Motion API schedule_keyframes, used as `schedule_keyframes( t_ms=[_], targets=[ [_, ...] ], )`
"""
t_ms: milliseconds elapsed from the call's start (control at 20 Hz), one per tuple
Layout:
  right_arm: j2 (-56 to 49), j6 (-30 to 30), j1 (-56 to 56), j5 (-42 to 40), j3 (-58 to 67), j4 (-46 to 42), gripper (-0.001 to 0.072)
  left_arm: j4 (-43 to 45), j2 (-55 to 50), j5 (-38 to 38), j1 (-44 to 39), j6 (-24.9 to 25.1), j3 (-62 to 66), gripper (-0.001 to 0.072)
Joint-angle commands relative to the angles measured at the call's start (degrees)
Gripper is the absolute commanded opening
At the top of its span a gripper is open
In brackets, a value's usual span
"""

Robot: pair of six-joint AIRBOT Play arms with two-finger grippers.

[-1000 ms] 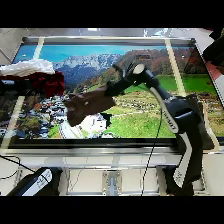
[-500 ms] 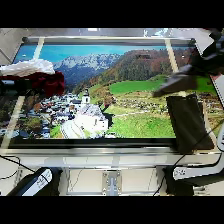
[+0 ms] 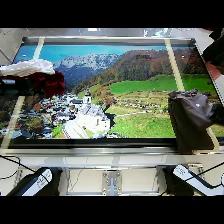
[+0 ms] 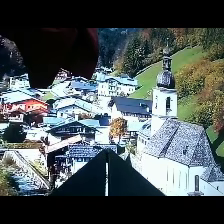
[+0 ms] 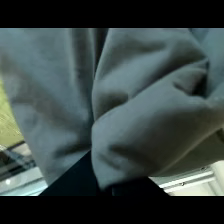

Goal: Fold the shirts.

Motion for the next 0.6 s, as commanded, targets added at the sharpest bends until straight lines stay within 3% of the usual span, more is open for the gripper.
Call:
schedule_keyframes(
  t_ms=[0,50,100,150,200,250,400,550],
  targets=[
    [6.0,-2.0,-3.1,-8.7,-22.0,-4.0,0.0015,-1.7,-0.1,0.0,-0.4,0.0,0.0,0.0009],
    [6.6,-1.9,-3.1,-9.6,-24.4,-4.7,0.003,-1.7,0.0,0.0,-0.4,0.0,0.0,0.001],
    [7.0,-1.8,-3.1,-9.2,-24.9,-4.7,0.0122,-1.7,-0.1,0.0,-0.4,0.0,0.0,0.001],
    [7.6,-1.7,-3.1,-7.4,-23.6,-4.5,0.034,-1.7,0.0,0.0,-0.4,0.0,0.0,0.001],
    [8.5,-1.7,-3.1,-4.4,-21.2,-4.5,0.0496,-1.7,-0.1,0.0,-0.4,0.0,0.0,0.001],
    [9.6,-1.7,-3.1,-0.8,-17.3,-4.2,0.056,-1.7,0.0,0.0,-0.4,0.0,0.0,0.001],
    [13.6,1.5,-2.8,3.7,-1.7,-0.3,0.0557,-1.7,0.0,0.0,-0.4,0.0,0.0,0.001],
    [17.2,3.7,-2.8,-1.6,12.2,20.5,0.0546,-1.7,-0.1,0.0,-0.4,0.0,0.0,0.001]
  ],
)
